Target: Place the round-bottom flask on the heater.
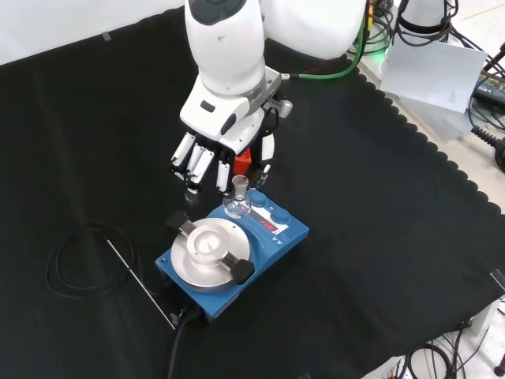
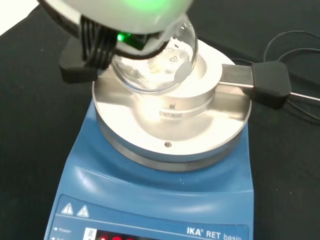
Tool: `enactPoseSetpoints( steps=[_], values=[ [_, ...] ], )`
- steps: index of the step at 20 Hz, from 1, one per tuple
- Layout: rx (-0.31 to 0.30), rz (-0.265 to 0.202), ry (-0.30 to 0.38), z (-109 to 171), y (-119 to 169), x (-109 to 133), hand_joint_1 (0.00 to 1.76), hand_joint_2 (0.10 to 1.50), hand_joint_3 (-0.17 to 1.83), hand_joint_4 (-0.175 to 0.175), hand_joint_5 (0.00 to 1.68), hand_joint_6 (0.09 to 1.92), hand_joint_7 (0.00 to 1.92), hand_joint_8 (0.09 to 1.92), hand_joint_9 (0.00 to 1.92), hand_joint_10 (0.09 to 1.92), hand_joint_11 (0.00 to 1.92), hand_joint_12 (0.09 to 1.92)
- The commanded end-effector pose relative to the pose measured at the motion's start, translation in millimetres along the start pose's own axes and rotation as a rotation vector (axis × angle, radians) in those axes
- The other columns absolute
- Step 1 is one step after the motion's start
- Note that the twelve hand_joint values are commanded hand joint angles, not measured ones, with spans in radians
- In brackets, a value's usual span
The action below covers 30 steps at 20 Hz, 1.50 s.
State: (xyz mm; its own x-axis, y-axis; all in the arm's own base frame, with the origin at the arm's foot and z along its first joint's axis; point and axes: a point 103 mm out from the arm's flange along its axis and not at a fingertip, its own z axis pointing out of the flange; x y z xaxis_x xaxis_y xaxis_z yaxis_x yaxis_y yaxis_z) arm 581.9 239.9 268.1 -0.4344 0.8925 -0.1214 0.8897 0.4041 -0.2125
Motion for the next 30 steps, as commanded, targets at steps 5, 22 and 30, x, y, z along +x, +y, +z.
enactPoseSetpoints(
  steps=[5,22,30],
  values=[
    [-0.033,-0.007,-0.005,6.9,20.8,-3.6,1.11,0.64,0.75,0.175,1.21,0.84,0.33,0.63,0.64,0.56,0.25,1.36],
    [-0.006,-0.027,-0.008,20.7,57.8,-24.3,1.11,0.64,0.75,0.175,1.20,0.84,0.33,0.63,0.64,0.56,0.25,1.35],
    [0.010,-0.026,-0.010,30.0,64.0,-28.7,1.11,0.64,0.75,0.175,1.20,0.84,0.33,0.63,0.64,0.56,0.26,1.35]
  ],
)
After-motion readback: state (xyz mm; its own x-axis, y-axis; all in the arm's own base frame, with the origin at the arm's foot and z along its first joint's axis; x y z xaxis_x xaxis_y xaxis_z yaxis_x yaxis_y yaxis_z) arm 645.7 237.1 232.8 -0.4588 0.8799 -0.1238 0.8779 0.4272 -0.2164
